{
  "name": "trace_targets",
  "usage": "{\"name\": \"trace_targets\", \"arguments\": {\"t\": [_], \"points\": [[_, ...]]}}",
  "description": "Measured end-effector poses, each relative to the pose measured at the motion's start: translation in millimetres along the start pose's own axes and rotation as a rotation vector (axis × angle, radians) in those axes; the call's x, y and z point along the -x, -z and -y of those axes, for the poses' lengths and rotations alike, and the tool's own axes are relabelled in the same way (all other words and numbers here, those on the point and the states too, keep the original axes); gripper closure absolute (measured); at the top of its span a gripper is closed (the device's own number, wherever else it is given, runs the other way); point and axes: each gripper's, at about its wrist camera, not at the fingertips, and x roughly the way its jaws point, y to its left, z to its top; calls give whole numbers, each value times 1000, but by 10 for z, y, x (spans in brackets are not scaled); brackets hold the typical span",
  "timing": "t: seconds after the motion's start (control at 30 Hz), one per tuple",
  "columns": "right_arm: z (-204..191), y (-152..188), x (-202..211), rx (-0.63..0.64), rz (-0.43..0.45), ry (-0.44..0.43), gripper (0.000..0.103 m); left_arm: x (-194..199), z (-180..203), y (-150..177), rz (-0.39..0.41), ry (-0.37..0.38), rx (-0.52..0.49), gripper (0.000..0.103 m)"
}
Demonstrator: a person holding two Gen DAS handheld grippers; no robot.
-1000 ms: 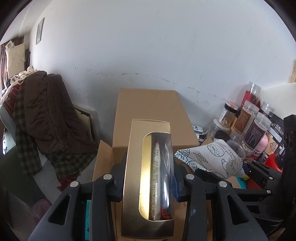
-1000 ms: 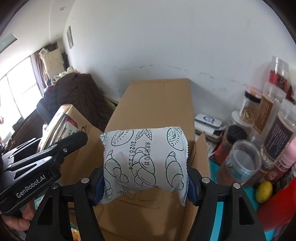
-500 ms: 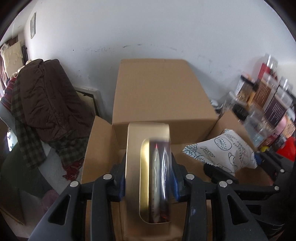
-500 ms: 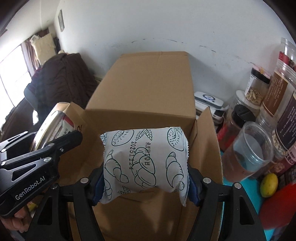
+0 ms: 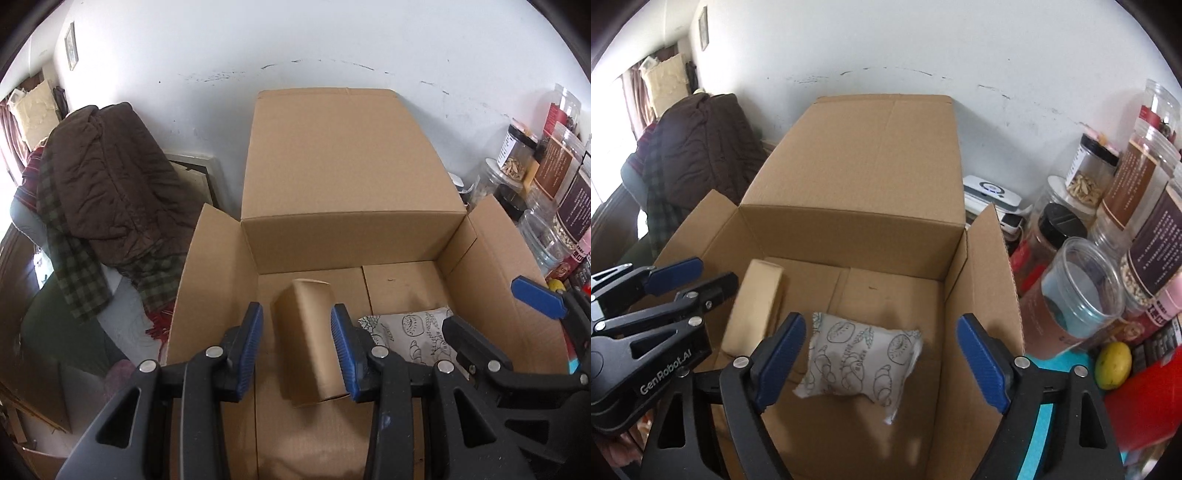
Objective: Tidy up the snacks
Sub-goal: 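Open the left tool over the box while the right tool releases the pastry bag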
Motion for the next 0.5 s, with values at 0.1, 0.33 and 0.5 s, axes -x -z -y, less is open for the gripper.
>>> {"name": "trace_targets", "arguments": {"t": [0.1, 0.33, 0.5], "points": [[20, -9, 36, -7, 6, 1, 18, 87, 0, -23, 8, 1, 3, 65], [10, -44, 397, -9, 65, -6, 18, 521, 28, -40, 84, -15, -19, 65], [-19, -71, 740, -5, 120, -18, 18, 923, -9, -31, 145, -1, -4, 65]]}}
